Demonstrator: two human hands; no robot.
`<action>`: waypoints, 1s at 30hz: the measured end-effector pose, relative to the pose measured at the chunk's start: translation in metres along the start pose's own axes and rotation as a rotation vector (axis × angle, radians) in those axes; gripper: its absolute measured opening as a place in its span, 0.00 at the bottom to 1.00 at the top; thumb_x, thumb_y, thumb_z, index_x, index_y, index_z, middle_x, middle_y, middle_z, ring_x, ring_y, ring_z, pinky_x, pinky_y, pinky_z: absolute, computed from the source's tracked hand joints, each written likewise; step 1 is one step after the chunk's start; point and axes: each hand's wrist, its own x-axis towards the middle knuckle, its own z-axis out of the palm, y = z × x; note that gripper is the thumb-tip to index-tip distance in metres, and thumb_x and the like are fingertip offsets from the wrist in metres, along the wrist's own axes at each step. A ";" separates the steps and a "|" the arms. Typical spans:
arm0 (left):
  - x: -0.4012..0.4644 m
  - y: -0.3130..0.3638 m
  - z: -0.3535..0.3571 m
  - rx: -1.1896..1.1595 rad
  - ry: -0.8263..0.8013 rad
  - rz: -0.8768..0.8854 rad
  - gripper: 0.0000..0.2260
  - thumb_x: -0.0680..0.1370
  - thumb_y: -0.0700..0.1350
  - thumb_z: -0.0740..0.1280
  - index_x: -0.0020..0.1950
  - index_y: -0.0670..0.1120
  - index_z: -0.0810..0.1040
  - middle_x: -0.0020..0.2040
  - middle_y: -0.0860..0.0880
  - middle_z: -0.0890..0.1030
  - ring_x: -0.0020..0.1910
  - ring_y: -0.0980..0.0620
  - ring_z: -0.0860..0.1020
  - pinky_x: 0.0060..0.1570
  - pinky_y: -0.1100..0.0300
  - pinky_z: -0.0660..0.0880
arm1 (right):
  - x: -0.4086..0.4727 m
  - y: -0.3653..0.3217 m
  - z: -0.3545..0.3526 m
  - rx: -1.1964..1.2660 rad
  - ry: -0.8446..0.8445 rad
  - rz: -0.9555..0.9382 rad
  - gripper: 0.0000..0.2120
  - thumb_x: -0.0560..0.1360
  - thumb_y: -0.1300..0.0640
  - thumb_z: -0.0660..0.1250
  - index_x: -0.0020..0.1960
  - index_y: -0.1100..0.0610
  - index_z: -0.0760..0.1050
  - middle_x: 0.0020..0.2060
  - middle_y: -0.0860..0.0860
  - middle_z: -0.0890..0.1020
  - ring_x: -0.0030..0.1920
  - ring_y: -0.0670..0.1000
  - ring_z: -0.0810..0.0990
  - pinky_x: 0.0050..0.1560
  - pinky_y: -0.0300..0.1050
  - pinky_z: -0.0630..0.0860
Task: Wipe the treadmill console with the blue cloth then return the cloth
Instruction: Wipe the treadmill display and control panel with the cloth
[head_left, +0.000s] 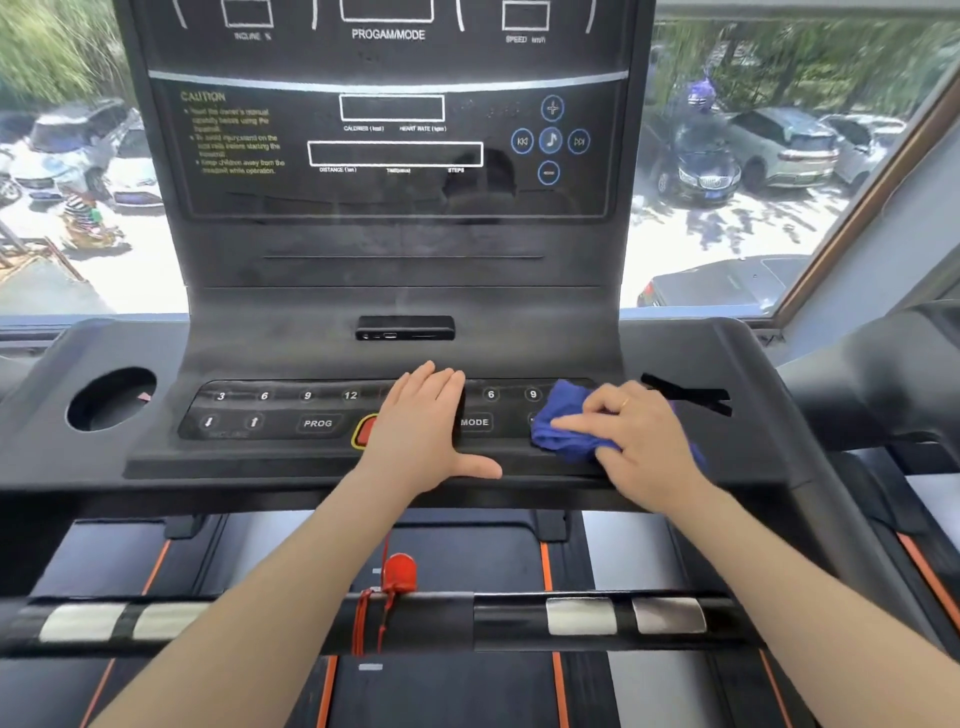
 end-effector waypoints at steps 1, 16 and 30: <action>0.001 0.000 0.000 0.003 -0.005 0.000 0.52 0.62 0.72 0.64 0.75 0.44 0.50 0.76 0.49 0.55 0.75 0.49 0.48 0.74 0.53 0.46 | -0.002 0.000 -0.002 0.021 -0.019 -0.023 0.24 0.64 0.59 0.53 0.50 0.51 0.84 0.38 0.49 0.79 0.38 0.51 0.70 0.40 0.46 0.69; 0.001 0.001 0.001 -0.055 -0.003 -0.030 0.52 0.62 0.70 0.67 0.75 0.45 0.50 0.76 0.50 0.55 0.75 0.50 0.48 0.73 0.55 0.47 | -0.019 -0.045 0.016 -0.170 0.141 0.065 0.23 0.65 0.59 0.53 0.52 0.54 0.83 0.37 0.52 0.77 0.32 0.55 0.72 0.33 0.41 0.69; -0.016 -0.023 -0.006 -0.148 0.039 0.069 0.51 0.65 0.64 0.70 0.75 0.41 0.47 0.76 0.48 0.52 0.75 0.48 0.45 0.72 0.57 0.46 | 0.015 -0.119 0.066 -0.436 0.198 0.300 0.22 0.62 0.63 0.68 0.57 0.58 0.79 0.42 0.57 0.78 0.35 0.58 0.73 0.31 0.44 0.66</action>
